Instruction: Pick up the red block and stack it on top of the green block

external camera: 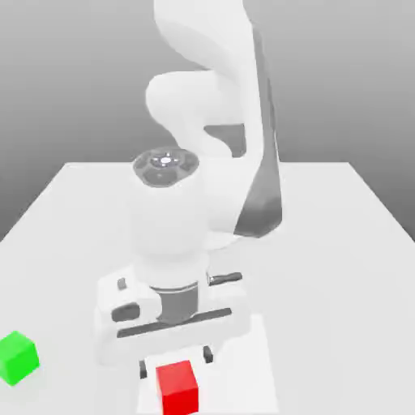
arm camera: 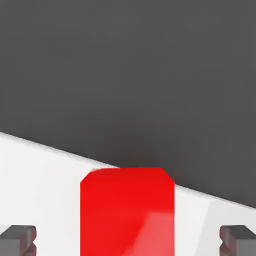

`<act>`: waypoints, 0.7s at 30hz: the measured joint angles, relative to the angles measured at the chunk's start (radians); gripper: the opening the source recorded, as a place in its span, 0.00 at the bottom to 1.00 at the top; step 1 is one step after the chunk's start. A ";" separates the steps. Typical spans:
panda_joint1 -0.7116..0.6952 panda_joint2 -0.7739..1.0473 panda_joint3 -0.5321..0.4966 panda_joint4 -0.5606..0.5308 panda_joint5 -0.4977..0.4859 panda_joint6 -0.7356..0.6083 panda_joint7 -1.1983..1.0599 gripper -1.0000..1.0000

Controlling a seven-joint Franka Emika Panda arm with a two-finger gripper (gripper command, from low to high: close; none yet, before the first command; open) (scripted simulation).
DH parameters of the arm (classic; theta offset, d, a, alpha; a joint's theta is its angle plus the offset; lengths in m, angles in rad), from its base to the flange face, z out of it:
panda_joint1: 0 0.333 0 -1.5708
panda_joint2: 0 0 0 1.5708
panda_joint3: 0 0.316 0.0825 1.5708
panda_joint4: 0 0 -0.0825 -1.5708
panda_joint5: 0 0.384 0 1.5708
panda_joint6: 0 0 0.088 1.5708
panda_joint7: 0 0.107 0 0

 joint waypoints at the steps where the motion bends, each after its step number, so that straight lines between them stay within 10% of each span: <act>1: -0.005 0.019 0.006 0.003 0.006 0.016 -0.005 0.00; 13: 0.014 -0.137 -0.035 -0.021 -0.049 -0.117 0.042 0.00; 21: -0.166 -0.163 -0.253 0.047 0.014 -0.226 0.226 0.00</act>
